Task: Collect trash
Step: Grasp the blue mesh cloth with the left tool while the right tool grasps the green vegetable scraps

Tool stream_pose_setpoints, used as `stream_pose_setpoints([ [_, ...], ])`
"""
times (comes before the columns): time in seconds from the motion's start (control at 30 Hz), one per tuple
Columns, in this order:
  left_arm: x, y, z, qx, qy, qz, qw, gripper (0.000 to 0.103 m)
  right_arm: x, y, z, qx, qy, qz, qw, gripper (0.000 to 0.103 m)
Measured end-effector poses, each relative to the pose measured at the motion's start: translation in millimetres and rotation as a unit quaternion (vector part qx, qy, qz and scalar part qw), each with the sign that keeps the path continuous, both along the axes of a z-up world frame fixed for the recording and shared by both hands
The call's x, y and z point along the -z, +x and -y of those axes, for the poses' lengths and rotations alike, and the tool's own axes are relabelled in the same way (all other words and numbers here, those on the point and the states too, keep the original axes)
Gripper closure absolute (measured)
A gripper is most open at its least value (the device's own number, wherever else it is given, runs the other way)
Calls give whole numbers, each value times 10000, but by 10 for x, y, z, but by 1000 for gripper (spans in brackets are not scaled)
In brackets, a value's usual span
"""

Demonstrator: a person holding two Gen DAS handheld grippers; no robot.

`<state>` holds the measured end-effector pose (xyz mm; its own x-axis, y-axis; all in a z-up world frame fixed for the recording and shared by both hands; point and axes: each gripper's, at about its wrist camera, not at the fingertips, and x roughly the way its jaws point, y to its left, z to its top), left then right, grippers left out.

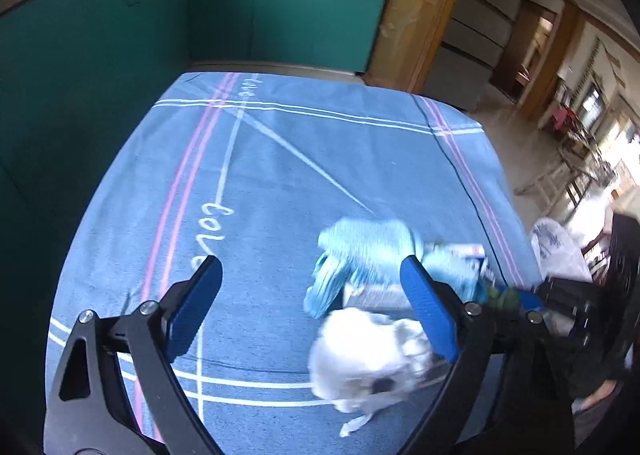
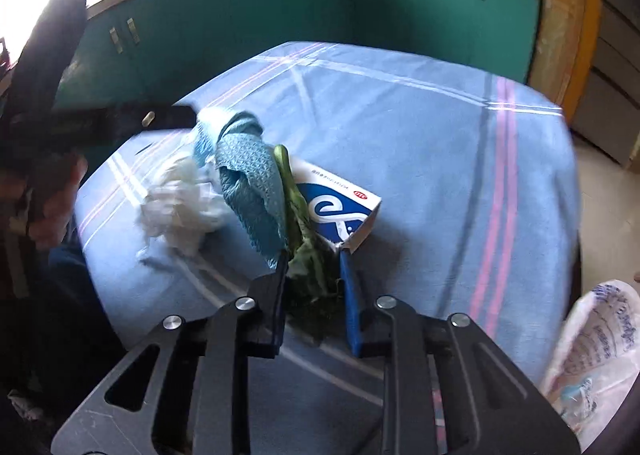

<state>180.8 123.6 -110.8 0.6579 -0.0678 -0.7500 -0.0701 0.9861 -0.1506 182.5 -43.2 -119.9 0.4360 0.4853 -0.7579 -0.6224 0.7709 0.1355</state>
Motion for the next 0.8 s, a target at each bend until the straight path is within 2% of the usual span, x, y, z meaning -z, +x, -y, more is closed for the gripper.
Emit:
stream_pose_setpoints([
  [0.2,41,15,274,453,372,-99,9982,12,-205,111,451,524,364,119,9979,78],
  [0.5,49,-30,348,652,266,-137,9974,12,-118,237,721,1133,197,-23,9934,77],
  [0.53,51,4,367,681,217,-195,9973,12,-110,250,713,1102,223,-35,9937,75],
  [0.6,42,126,400,742,-66,-422,9963,13,-139,215,660,981,266,18,9948,59],
  [0.63,35,201,417,733,-202,-539,9956,13,-135,214,628,939,252,48,9953,55],
  [0.7,28,343,441,728,-508,-672,9938,16,-138,183,531,807,186,80,9965,51],
  [0.73,35,458,459,707,-793,-809,9910,16,-125,171,499,772,160,80,9969,49],
  [0.8,70,591,492,668,-1052,-973,9874,16,-86,164,425,702,68,63,9975,47],
])
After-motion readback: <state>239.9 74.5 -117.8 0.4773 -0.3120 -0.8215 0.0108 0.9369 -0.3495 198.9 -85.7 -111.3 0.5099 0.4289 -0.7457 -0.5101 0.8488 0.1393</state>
